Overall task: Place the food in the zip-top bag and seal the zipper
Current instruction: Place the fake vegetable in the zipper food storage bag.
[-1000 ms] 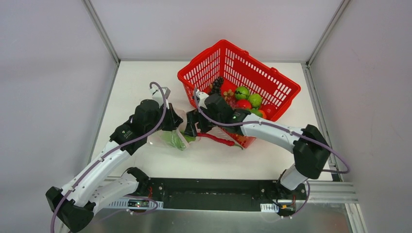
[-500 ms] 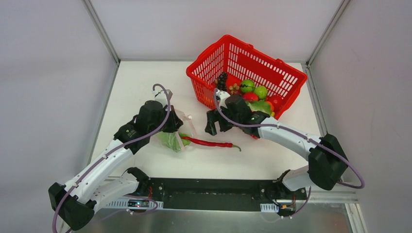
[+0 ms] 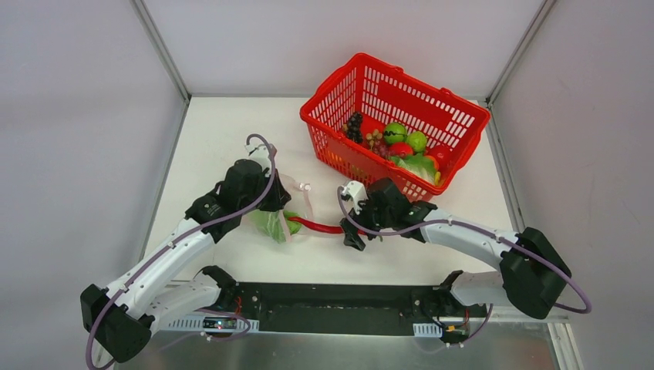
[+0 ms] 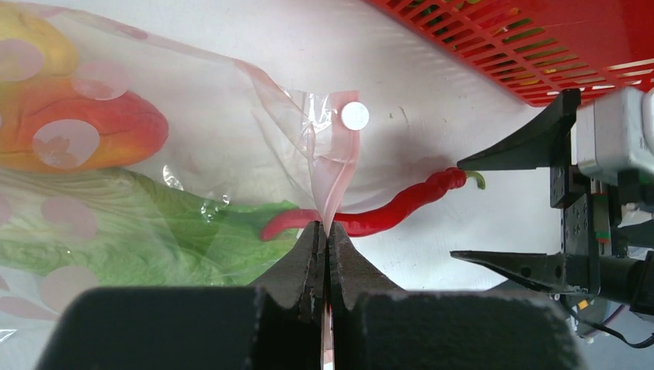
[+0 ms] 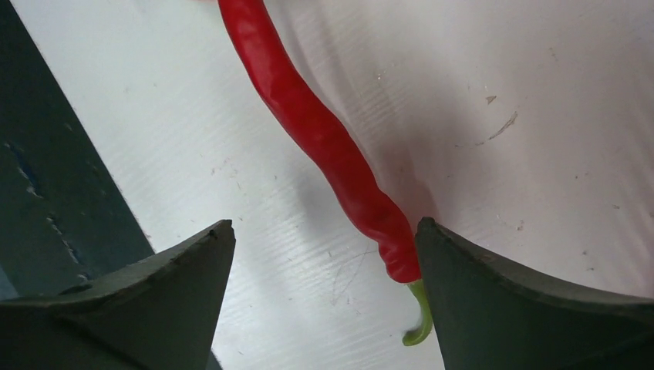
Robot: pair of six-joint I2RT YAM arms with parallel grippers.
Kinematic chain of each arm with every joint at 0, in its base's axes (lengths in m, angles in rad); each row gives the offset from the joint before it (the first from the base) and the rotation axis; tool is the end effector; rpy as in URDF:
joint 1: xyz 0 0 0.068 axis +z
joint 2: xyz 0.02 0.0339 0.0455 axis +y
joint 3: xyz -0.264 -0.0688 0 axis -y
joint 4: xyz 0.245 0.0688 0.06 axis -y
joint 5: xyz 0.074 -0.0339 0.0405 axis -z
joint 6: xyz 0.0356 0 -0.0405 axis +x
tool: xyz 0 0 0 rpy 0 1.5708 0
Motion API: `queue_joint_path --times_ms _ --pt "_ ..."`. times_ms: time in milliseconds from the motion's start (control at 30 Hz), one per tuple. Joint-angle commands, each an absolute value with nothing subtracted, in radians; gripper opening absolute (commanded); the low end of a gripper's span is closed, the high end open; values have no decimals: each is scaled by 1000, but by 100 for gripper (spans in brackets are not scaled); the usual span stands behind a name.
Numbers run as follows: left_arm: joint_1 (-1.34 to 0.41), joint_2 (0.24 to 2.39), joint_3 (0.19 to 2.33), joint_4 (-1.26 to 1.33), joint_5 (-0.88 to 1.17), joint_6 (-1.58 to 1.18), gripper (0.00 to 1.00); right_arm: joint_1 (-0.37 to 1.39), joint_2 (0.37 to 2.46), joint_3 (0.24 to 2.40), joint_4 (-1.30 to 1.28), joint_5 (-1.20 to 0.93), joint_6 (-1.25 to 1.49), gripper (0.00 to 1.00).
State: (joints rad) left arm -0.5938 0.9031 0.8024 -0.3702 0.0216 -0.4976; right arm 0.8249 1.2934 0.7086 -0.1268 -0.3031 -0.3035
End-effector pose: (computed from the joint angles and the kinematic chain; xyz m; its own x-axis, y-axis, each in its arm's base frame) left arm 0.1686 -0.1148 0.3062 -0.6050 -0.1673 -0.7784 0.3261 0.8398 -0.4340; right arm 0.1733 0.2032 0.2117 -0.1676 -0.6017 -0.7810 -0.9478 0.3163 -0.0403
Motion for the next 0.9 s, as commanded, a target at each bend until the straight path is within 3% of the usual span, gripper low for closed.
queue_joint_path --times_ms 0,167,400,500,767,867 --pt "-589 920 796 -330 21 -464 0 834 1263 679 -59 -318 -474 89" --pt "-589 930 794 -328 33 -459 0 834 1314 682 -72 -244 -527 86" --pt "-589 932 788 -318 37 -457 0 832 1394 656 -53 -203 -555 70" --pt "-589 933 796 -320 43 -454 0 827 1400 641 -20 -206 -547 61" --pt "-589 931 798 -324 41 -454 0 831 1359 660 -35 -204 -499 24" --pt "-589 934 801 -322 44 -454 0 835 1325 673 -41 -214 -497 17"
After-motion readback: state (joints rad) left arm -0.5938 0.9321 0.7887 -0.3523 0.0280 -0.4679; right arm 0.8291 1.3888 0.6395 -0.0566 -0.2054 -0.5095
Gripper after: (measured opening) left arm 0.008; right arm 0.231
